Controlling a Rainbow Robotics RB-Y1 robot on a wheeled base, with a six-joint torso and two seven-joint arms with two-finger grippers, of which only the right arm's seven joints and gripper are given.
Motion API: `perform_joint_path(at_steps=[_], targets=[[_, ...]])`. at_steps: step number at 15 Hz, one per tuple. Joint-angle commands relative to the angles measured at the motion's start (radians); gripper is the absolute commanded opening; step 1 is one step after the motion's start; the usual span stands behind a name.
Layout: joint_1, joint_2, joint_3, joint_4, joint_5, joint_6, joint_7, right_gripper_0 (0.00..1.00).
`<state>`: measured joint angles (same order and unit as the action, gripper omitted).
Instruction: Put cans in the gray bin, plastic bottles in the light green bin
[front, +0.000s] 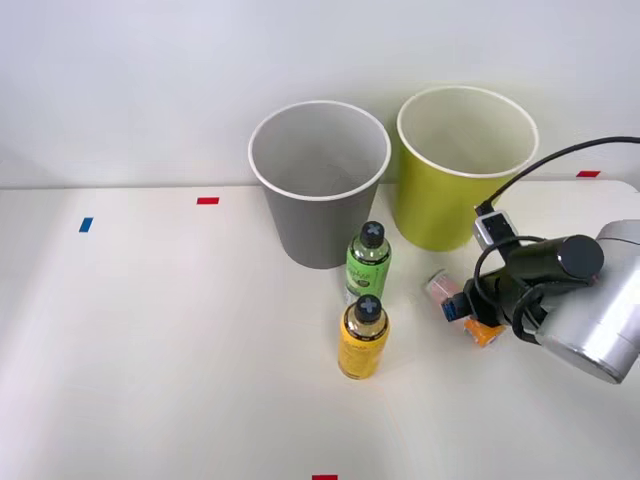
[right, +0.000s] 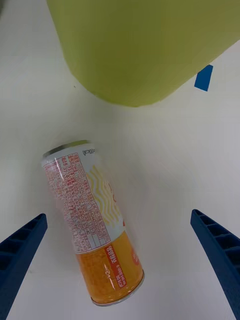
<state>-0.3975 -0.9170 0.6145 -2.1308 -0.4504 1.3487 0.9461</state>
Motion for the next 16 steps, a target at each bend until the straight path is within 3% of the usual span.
perform_joint_path(at_steps=[1, 13, 16], targets=[[-0.038, 0.0, 0.039, 0.023, -0.033, 0.0, 0.023, 1.0], [-0.104, 0.125, 0.063, 0.196, -0.034, -0.059, 0.109, 1.0], [-0.13, 0.164, 0.063, 0.278, -0.03, -0.06, 0.215, 1.0]])
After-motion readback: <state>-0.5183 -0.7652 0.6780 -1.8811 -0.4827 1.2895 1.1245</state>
